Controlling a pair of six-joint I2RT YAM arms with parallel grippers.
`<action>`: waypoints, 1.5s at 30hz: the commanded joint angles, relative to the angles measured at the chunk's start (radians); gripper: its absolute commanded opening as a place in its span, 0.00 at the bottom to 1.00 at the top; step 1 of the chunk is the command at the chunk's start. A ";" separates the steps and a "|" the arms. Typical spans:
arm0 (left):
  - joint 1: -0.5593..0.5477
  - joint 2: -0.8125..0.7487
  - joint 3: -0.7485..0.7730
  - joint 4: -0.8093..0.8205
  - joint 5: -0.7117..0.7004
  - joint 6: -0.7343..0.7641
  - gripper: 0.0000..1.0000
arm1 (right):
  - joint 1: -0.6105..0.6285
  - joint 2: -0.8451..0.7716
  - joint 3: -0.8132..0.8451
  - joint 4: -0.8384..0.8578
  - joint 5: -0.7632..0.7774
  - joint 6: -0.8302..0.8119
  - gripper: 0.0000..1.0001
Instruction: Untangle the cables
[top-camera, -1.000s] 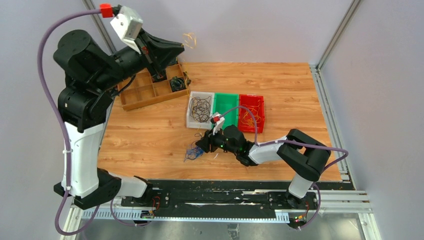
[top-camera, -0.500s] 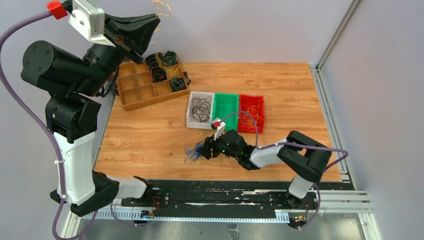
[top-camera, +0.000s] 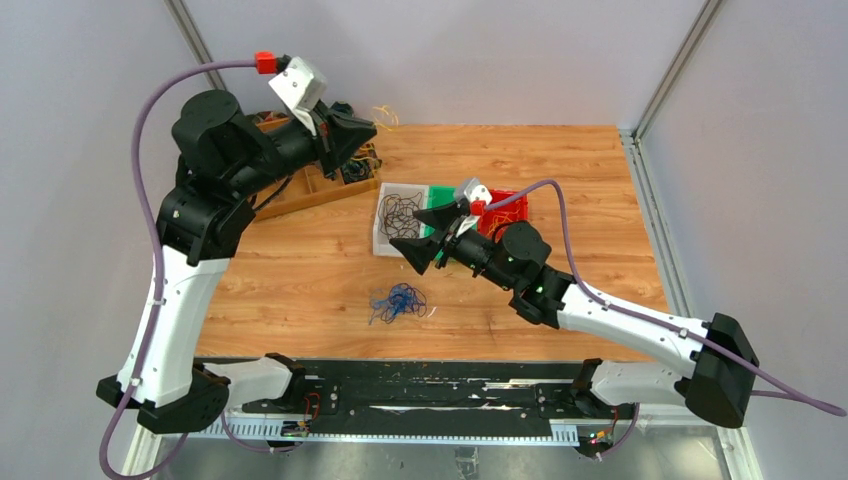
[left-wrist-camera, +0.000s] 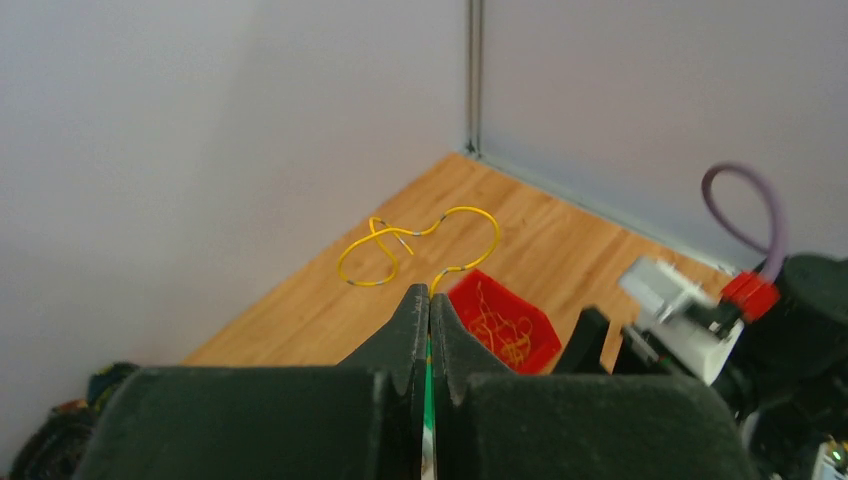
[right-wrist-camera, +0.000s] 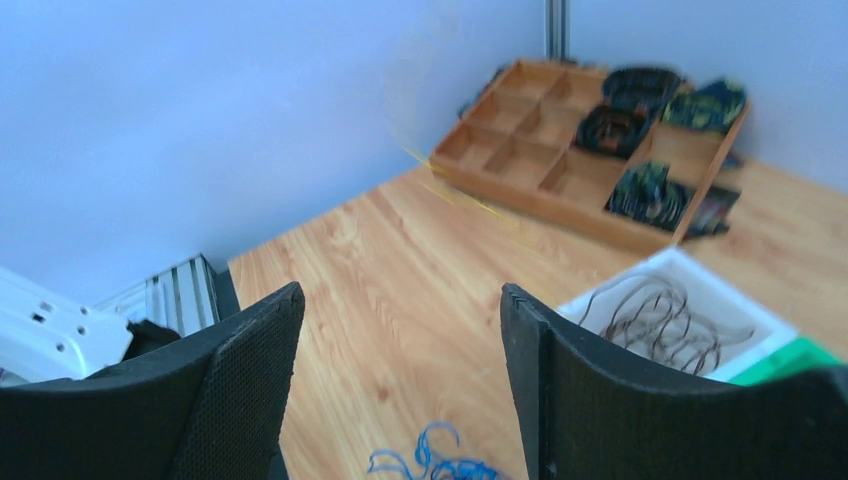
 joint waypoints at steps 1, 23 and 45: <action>-0.004 -0.010 -0.012 -0.039 0.113 -0.029 0.00 | 0.010 -0.006 0.075 -0.093 -0.015 -0.101 0.73; -0.009 0.002 0.005 -0.037 0.263 -0.169 0.01 | -0.029 0.194 0.227 0.015 -0.105 -0.082 0.71; -0.048 -0.022 0.001 -0.004 0.278 -0.241 0.01 | -0.046 0.220 0.179 0.074 0.051 -0.038 0.50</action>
